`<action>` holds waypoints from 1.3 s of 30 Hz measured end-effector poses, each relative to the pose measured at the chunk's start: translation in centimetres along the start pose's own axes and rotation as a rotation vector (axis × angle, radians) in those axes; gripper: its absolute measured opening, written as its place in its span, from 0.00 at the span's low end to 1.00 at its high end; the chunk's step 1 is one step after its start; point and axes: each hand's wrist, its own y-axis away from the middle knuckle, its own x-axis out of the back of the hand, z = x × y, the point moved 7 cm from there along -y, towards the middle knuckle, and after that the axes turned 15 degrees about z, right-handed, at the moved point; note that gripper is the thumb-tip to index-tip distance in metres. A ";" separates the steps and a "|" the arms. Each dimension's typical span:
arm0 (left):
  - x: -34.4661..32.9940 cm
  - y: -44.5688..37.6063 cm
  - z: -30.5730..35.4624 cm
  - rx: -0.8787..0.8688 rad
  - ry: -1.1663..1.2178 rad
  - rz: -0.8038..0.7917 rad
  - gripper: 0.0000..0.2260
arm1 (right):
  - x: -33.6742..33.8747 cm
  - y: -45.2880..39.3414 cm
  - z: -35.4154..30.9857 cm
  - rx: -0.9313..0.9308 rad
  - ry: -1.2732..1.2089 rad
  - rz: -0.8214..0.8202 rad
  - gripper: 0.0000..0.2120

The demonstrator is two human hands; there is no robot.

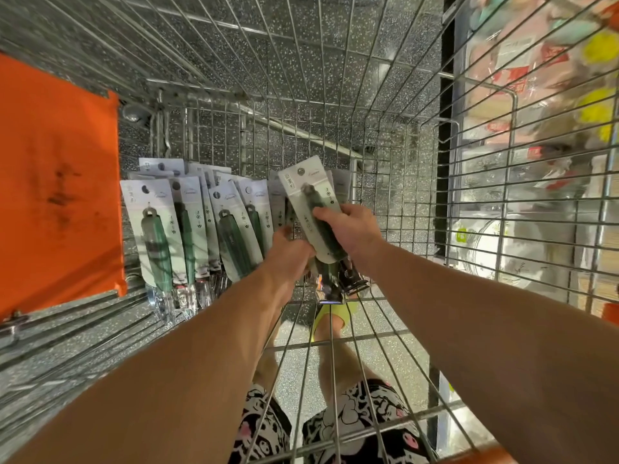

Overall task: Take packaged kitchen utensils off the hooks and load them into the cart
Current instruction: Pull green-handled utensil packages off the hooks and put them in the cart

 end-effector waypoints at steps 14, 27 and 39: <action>-1.5 0.4 1.0 -0.131 -0.084 0.032 0.14 | 2.6 0.2 1.6 -0.196 -0.321 0.010 0.16; -1.0 1.9 3.5 -0.130 -0.042 0.023 0.17 | 4.2 2.3 -1.0 -0.232 -0.419 -0.071 0.17; -0.2 7.4 10.2 -0.238 0.003 0.085 0.12 | 7.1 7.8 -5.7 -0.126 -0.425 -0.070 0.15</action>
